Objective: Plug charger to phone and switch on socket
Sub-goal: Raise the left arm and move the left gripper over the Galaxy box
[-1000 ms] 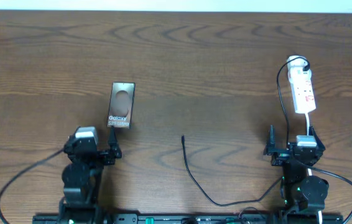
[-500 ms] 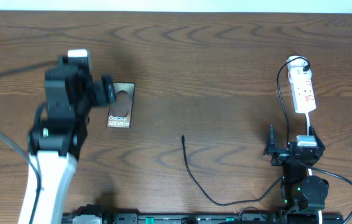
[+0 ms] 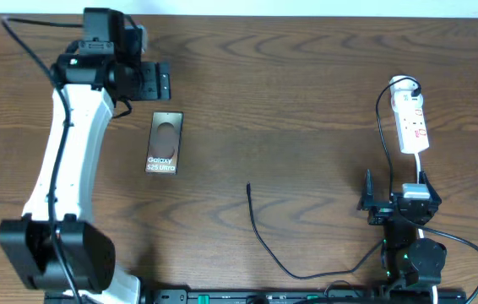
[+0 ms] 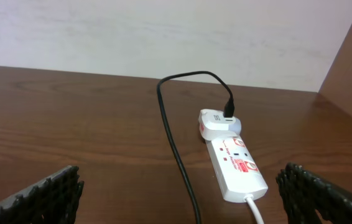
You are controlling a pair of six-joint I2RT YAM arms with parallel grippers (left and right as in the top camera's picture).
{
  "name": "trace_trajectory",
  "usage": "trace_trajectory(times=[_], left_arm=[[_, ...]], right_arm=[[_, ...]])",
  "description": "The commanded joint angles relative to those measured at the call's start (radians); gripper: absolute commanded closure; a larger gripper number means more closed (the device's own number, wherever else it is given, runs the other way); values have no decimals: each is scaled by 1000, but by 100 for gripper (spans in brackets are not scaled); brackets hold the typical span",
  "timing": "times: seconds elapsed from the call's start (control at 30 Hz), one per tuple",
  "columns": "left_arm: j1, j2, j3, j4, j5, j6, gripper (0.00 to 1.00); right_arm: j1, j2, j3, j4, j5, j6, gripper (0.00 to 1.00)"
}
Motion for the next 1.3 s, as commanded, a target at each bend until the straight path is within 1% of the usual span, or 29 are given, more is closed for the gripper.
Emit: trace_trajectory(times=[0.0,0.03,0.07,0.1,0.13,0.3,0.37,0.43,0.53,0.67,1.03,1.13,1.27], left_arm=[[6,8,25,-31,65,9,27],[6,8,25,-32,62,10,36],[6,8,25,-32,54,9,38],[6,8,25,-32,50,9,31],[6,8,25,-32,48,8,0],[6,8,25,-61,45,11,1],[6,10,24,-66,1,31,1],[6,18,24,-76,-91,31,1],[6,42,24,-93,-141,31,1],[6,95,24,-118,-143,31,1],[4,309,24,-143,-135,41,1],[3,330,23,-144,-131,51,1],[3,332,22,-144,-87,60,1]], right_arm=[[-7,-6,-2,-4,-2,-13,1],[-7,-6,-2,-4,-2,-13,1],[-7,-6,-2,-4,-2,-13,1],[-7,-6,-2,-4,-2,-13,1],[-7,-6,-2,-4,-2,-13,1],[-7,-6,-2,-4,-2,-13,1],[-7,-6,-2,-4,-2,-13,1],[-7,-6,-2,-4,-2,-13,1],[-7,-6,-2,-4,-2,-13,1],[-7,-6,-2,-4,-2,-13,1],[-7,-6,-2,-4,-2,-13,1],[-7,-6,-2,-4,-2,-13,1],[-7,-6,-2,-4,-2,-13,1]])
